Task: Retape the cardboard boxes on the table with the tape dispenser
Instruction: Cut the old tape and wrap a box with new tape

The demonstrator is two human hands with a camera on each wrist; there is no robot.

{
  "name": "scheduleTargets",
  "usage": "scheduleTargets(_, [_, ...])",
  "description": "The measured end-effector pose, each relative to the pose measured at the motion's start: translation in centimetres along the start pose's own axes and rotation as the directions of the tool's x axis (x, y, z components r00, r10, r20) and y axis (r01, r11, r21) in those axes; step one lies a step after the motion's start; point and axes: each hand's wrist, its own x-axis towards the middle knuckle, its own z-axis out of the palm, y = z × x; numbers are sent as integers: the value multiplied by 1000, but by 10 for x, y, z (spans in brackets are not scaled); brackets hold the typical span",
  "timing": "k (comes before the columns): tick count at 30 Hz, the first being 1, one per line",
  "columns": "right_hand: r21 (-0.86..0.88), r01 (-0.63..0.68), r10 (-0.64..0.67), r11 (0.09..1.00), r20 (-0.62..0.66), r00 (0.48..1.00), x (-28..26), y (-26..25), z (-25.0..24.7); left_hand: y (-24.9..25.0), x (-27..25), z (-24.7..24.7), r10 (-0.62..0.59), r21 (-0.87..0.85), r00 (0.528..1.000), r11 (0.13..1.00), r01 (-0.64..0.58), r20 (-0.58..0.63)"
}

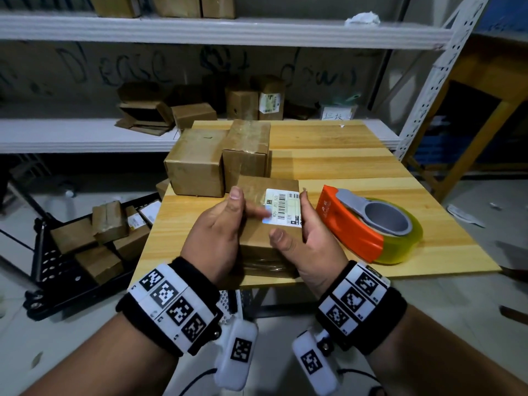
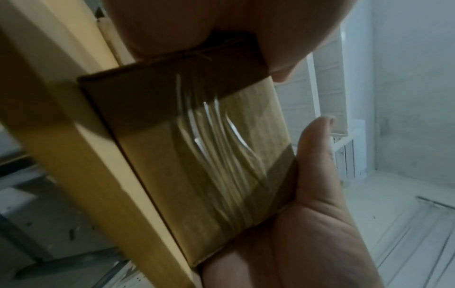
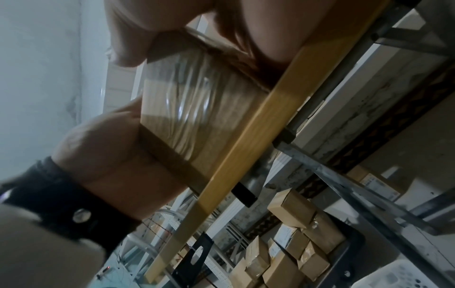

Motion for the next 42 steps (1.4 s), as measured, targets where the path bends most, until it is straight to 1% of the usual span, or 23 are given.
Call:
scheduleTargets(1, [-10,-18,18,1000,-10,1000,0,-1,1,-2,0,-1,-17,-9,1000,1000,17,4])
scheduleTargets(2, [-2,-44,43,999,-24,999,0,-2,2,-2,-1,-2,-73,-68,997,995,74,10])
scheduleTargets(4, [59,-96,100,994,-66,993,4,0,3,-3,-1,-2,-198,-307,978,928,210,70])
scheduleTargets(5, [97,-107,116,990,-92,989,5,2,5,-4,-1,-2,-222,-389,971,889,240,91])
scheduleTargets(7, [205,-96,126,974,-138,982,7,4,9,-5,1,-2,-210,-440,972,867,233,100])
scheduleTargets(8, [264,-81,125,961,-154,980,8,5,11,-9,2,-5,-193,-413,978,887,208,78])
scheduleTargets(10, [343,-52,111,938,-154,982,8,3,14,-9,5,-9,-98,-211,995,972,101,24])
scheduleTargets(11, [376,-41,101,926,-143,984,8,1,15,-10,6,-11,-48,-100,999,994,47,-13])
scheduleTargets(12, [415,-28,90,909,-133,987,9,-2,14,-8,6,-11,-44,-117,998,992,39,-41])
scheduleTargets(13, [465,-14,82,885,-128,988,10,-4,14,-5,5,-9,-63,-205,995,978,46,-77])
scheduleTargets(15, [557,7,67,830,-113,991,13,-7,12,-3,6,-7,-105,-401,990,914,59,-94])
scheduleTargets(16, [585,10,55,811,-94,994,14,-8,11,-2,7,-6,-129,-473,989,878,78,-76])
scheduleTargets(18, [605,7,37,796,-61,997,15,-8,8,-5,9,-10,-193,-557,981,813,171,20])
scheduleTargets(20, [616,-24,49,788,-24,999,15,-7,6,-5,10,-14,-170,-609,981,770,190,90])
scheduleTargets(22, [607,-48,52,793,11,999,15,-7,5,-6,11,-17,-149,-574,983,798,183,106])
scheduleTargets(24, [588,-64,58,806,28,998,17,-7,3,-7,12,-18,-136,-531,988,833,154,74])
scheduleTargets(27, [507,-75,91,858,-5,996,22,-4,-1,-5,11,-16,-82,-452,996,888,85,26])
scheduleTargets(29, [404,-38,67,914,-60,996,24,-5,0,-4,12,-17,-48,-408,999,912,36,-20])
scheduleTargets(31, [244,27,11,969,-150,989,23,-6,1,1,13,-17,-12,-368,997,930,-17,-79])
scheduleTargets(34, [-3,87,-86,996,-181,980,23,-12,8,6,11,-15,34,-293,994,954,-63,-103])
scheduleTargets(35, [-20,82,-85,996,-172,981,22,-15,10,8,9,-13,37,-288,993,955,-68,-111])
scheduleTargets(38, [53,106,-98,993,-128,987,18,-21,15,12,3,-7,57,-272,986,957,-99,-159])
scheduleTargets(42, [-14,138,-138,990,-121,983,13,-16,22,11,1,0,103,-144,974,981,-133,-200])
